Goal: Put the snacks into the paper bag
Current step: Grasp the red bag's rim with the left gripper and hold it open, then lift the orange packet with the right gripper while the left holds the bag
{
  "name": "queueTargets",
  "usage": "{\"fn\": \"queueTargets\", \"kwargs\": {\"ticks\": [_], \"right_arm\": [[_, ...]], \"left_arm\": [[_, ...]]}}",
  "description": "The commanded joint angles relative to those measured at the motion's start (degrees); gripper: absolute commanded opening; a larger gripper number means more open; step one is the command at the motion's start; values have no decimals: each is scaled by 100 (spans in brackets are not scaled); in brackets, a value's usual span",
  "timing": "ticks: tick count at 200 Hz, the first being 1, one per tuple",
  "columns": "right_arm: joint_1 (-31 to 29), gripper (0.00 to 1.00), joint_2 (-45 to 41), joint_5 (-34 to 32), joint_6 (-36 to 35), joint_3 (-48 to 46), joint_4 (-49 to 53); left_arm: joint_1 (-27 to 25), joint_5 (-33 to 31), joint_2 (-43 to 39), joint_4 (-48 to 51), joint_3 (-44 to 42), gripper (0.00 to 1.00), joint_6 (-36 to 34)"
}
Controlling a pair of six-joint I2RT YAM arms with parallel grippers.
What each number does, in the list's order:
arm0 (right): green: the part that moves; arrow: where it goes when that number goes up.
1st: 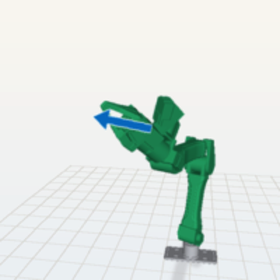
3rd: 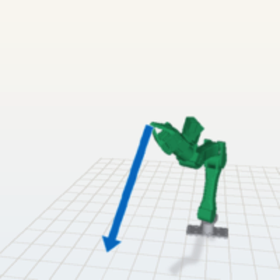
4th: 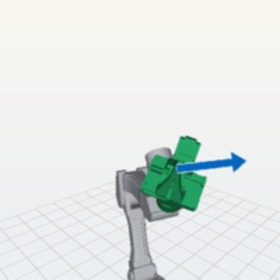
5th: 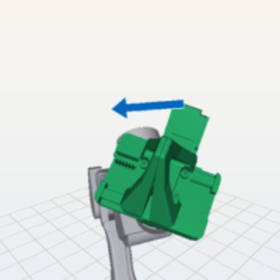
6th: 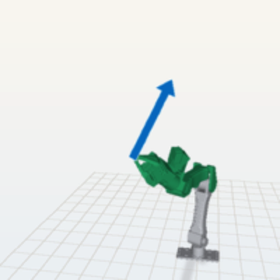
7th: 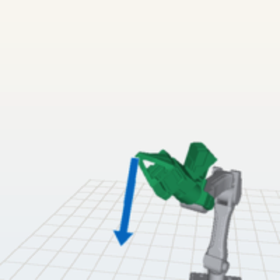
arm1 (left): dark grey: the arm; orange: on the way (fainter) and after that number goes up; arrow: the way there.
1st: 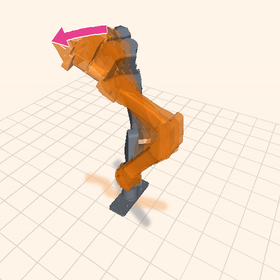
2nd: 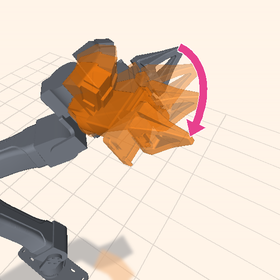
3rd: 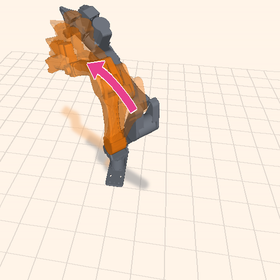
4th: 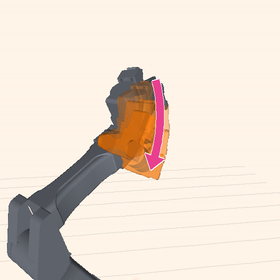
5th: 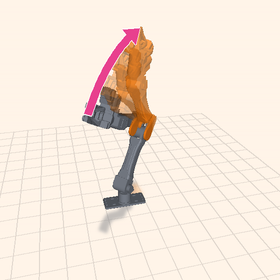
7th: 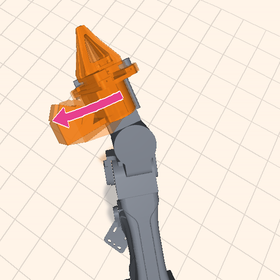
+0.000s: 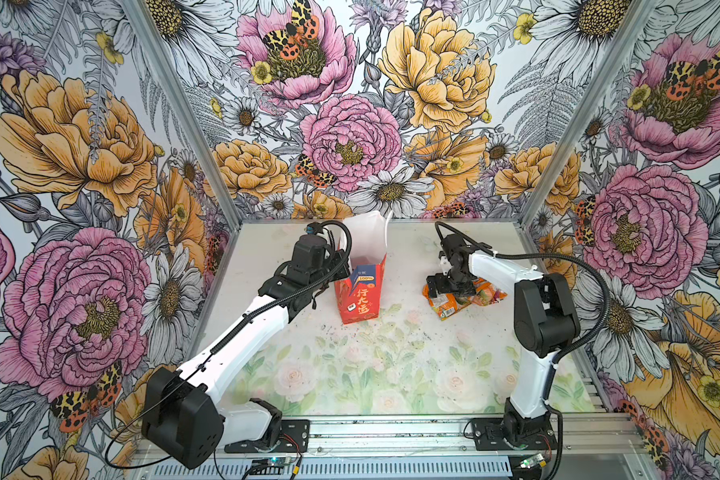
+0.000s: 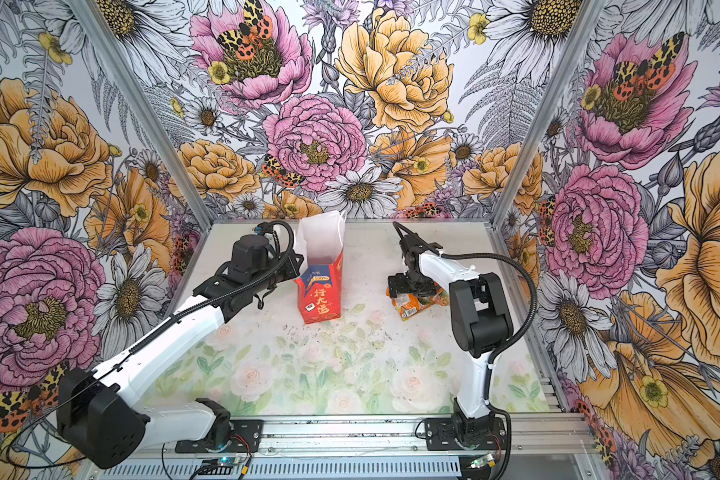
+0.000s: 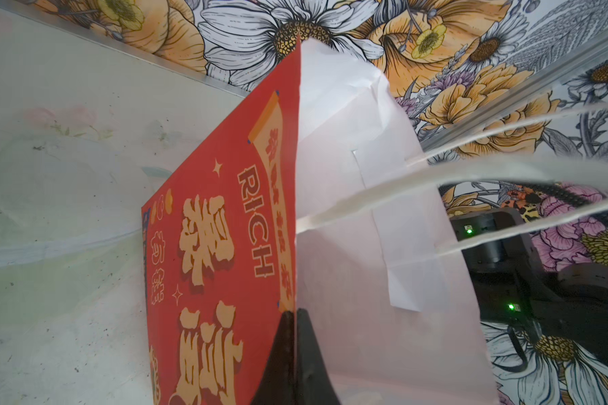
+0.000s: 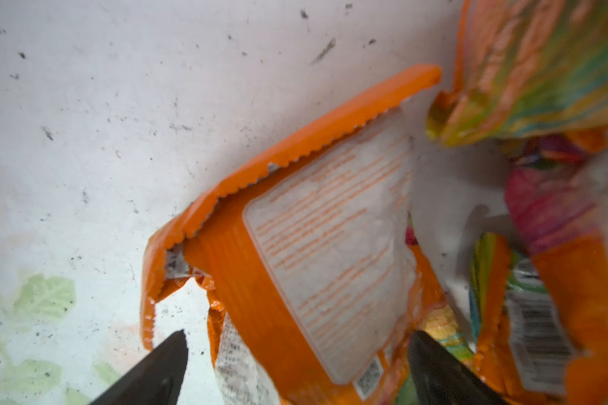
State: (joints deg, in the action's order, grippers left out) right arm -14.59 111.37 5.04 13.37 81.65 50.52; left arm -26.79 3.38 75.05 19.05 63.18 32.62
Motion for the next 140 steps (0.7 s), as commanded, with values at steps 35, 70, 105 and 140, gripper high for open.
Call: {"fn": "queueTargets", "kwargs": {"ticks": [35,70,105,140], "right_arm": [[2,100,145,-140,-411,474,168],[8,100,279,-329,-550,495,178],[-16,99,504,-222,-540,461,168],[-82,97,644,-202,-528,380,161]], "left_arm": [[250,1339,247,-885,342,0,-138],[429,1854,254,-1061,336,0,-151],[701,2429,283,-1532,126,0,238],[797,2350,239,-1414,27,0,250]]}}
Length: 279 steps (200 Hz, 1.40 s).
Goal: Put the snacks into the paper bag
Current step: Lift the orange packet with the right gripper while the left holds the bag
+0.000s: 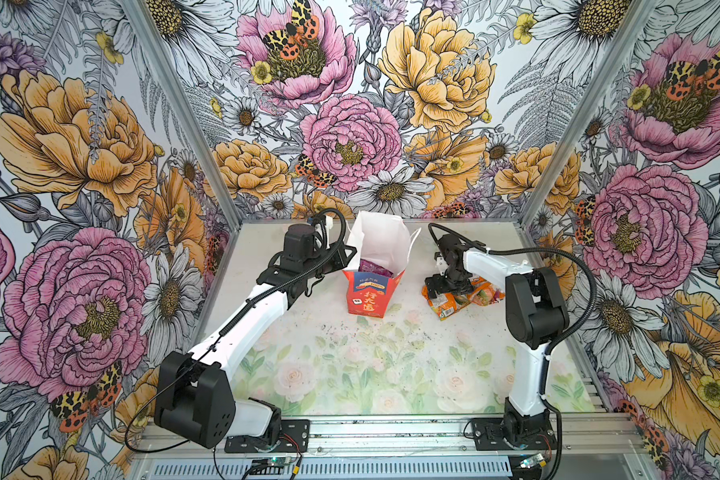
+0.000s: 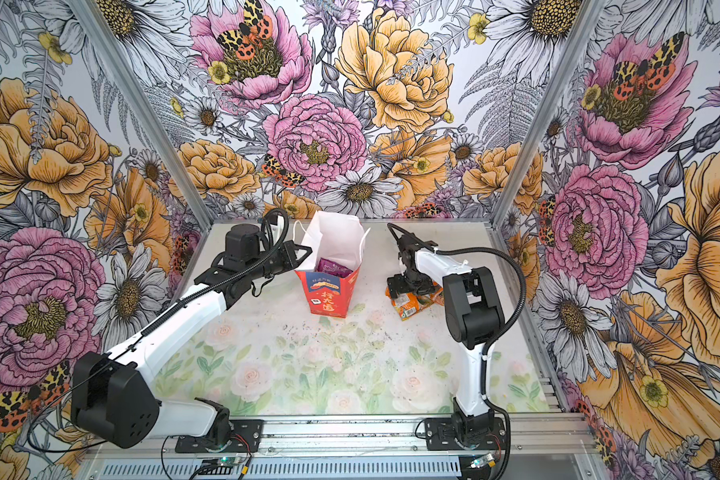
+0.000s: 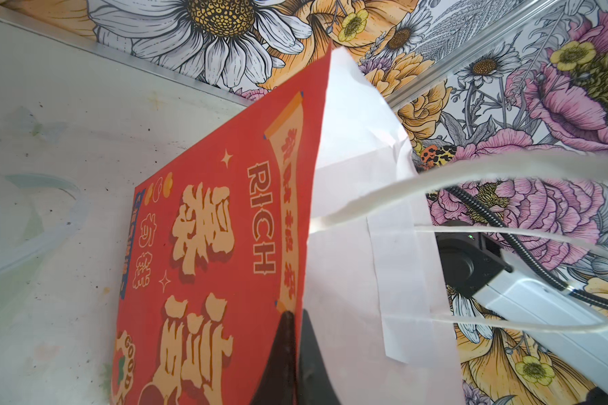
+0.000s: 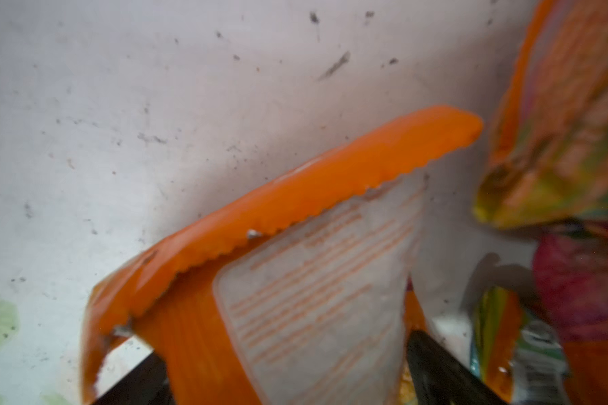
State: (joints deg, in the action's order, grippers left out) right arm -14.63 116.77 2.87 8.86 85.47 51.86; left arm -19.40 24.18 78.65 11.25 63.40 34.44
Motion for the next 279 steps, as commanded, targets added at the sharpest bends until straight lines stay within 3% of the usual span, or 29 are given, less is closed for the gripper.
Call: {"fn": "queueTargets", "kwargs": {"ticks": [1,34,79,137,176,279], "right_arm": [[-81,97,106,17,-78,-4,27],[-178,90,144,-122,34,-147,-38],[-224,61,-91,-56,312,-453,-261],[-224,34,-638,245,497,-553,-281],[-225,0,-908,497,601,-520,-281],[-198,0,-1893,1437,994,-137,-288]], "left_arm": [[46,262,-122,-620,6,0,61],[57,88,-148,-489,-72,0,62],[63,-77,-213,-588,-276,0,186],[59,-384,-451,-395,-384,0,125],[59,-432,-482,-403,-476,0,149],[59,-483,-548,-438,-513,0,278]]}}
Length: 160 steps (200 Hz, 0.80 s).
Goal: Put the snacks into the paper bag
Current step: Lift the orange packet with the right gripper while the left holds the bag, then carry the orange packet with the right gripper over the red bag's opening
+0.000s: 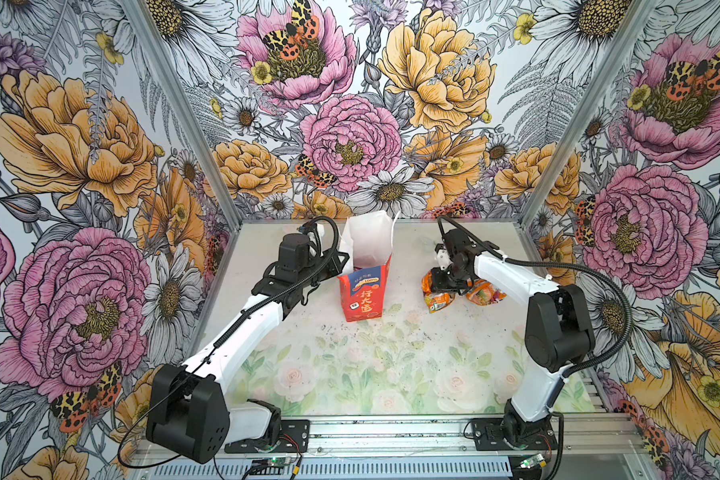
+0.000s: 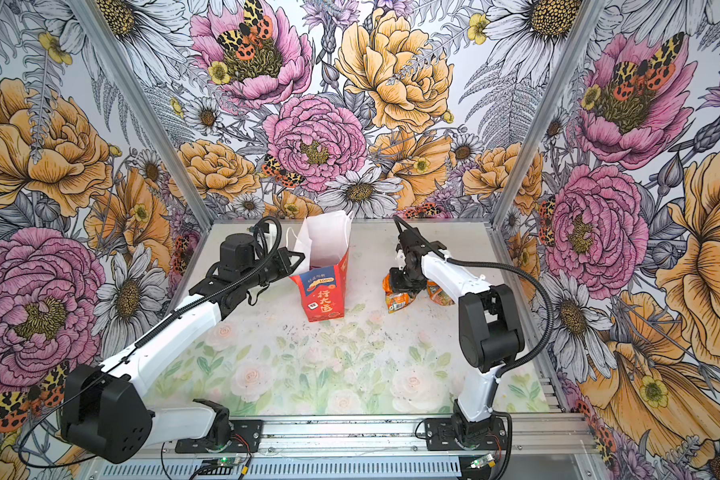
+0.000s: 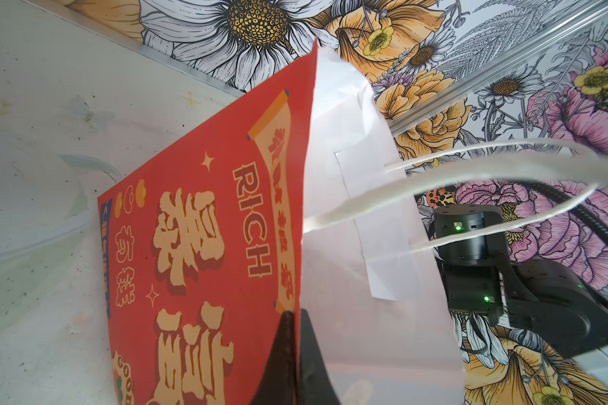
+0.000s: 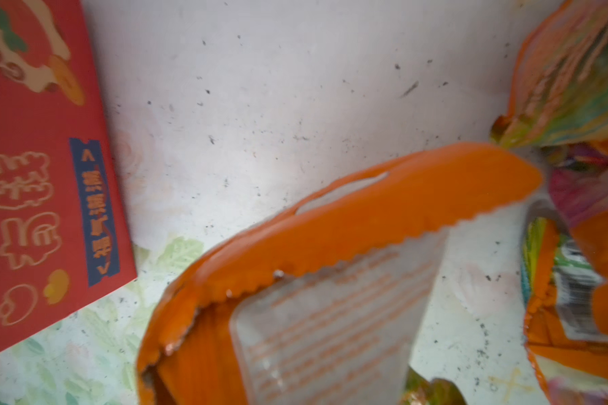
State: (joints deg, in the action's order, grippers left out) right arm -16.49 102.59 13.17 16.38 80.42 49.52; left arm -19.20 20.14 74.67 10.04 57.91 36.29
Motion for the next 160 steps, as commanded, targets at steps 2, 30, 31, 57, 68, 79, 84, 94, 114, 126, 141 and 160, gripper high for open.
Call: {"fn": "queueTargets", "kwargs": {"ticks": [2,30,31,57,68,79,84,94,114,126,141,160], "right_arm": [[-5,0,-500,430,256,380,-49],[6,0,-851,635,543,680,-47],[6,0,-870,630,551,696,-47],[6,0,-1250,630,781,991,-56],[6,0,-1421,630,875,1107,-86],[-3,0,-1630,629,981,1221,-162],[-3,0,-1692,628,1020,1245,-182],[-20,0,-1833,643,1104,1365,-233],[-123,0,-2080,661,1272,1560,-435],[-250,0,-2201,643,1365,1642,-652],[-545,0,-2292,441,1360,1798,-910],[-968,0,-2258,266,1370,2057,-1265]], "left_arm": [[39,-80,-147,-318,36,0,96],[39,-72,-103,-309,70,0,158],[39,-72,-103,-310,71,0,158],[22,-76,-85,-314,74,0,193],[14,-78,-93,-317,76,0,203],[12,-100,-110,-318,63,0,219],[0,-109,-119,-314,55,0,225],[4,-107,-135,-321,47,0,229],[4,-134,-181,-310,58,0,238],[4,-183,-199,-278,62,0,255],[4,-235,-201,-253,79,0,273],[3,-248,-184,-253,88,0,322]]}}
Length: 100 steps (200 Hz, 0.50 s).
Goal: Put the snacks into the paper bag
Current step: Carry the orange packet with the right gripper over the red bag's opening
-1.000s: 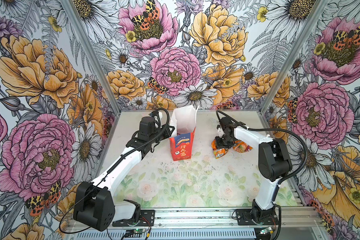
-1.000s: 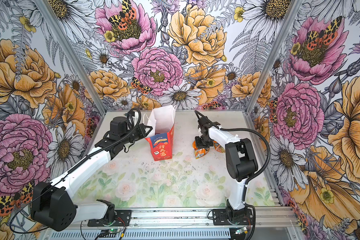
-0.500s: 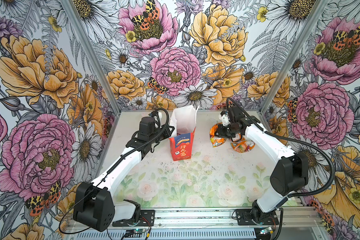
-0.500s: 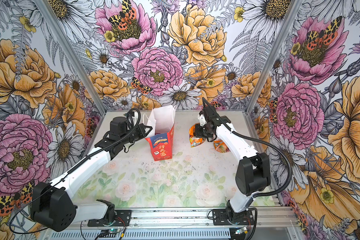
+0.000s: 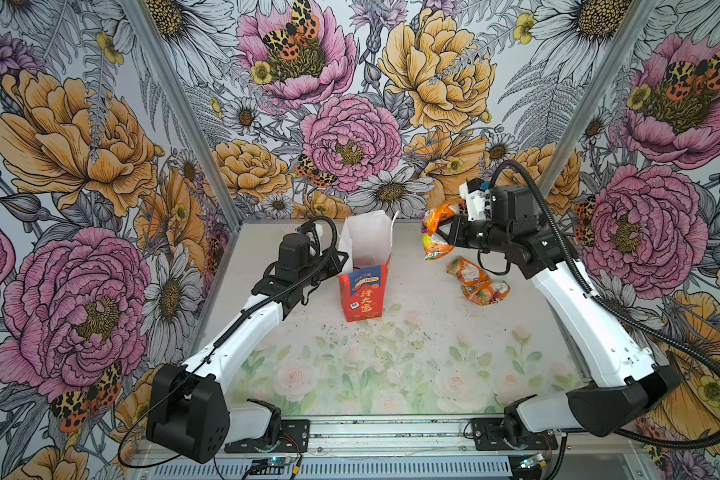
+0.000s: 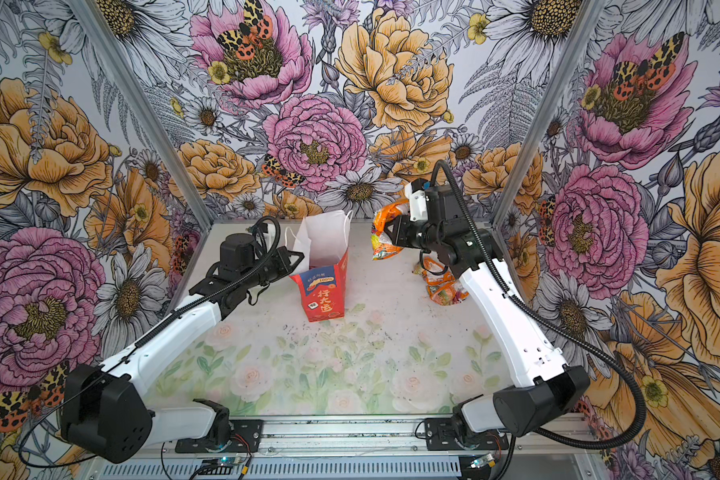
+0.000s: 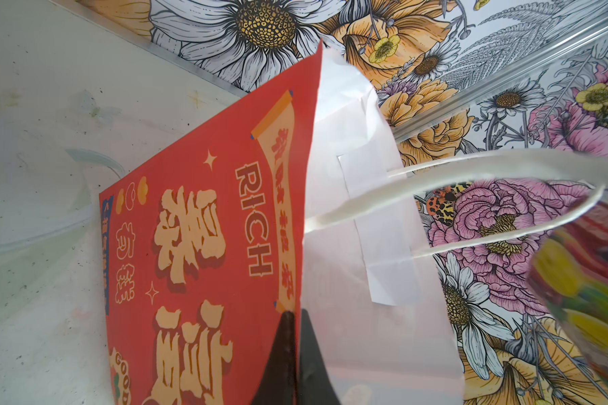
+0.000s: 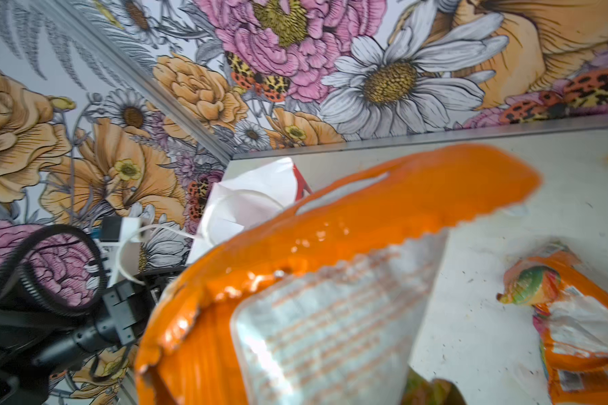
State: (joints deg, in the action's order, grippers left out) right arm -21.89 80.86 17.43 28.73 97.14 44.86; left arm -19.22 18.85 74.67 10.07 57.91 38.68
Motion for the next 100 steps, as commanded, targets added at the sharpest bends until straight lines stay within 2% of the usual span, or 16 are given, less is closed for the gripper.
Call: {"fn": "queueTargets", "kwargs": {"ticks": [1,47,100], "right_arm": [[-447,0,-78,-165,138,398,-815],[-1191,0,475,-622,156,901,-1522],[-1713,0,1529,-1224,74,1618,-1670]], "left_arm": [[6,-119,-182,-253,93,0,86],[-46,-193,-181,-209,141,0,140],[-85,-250,-164,-171,168,0,142]]}}
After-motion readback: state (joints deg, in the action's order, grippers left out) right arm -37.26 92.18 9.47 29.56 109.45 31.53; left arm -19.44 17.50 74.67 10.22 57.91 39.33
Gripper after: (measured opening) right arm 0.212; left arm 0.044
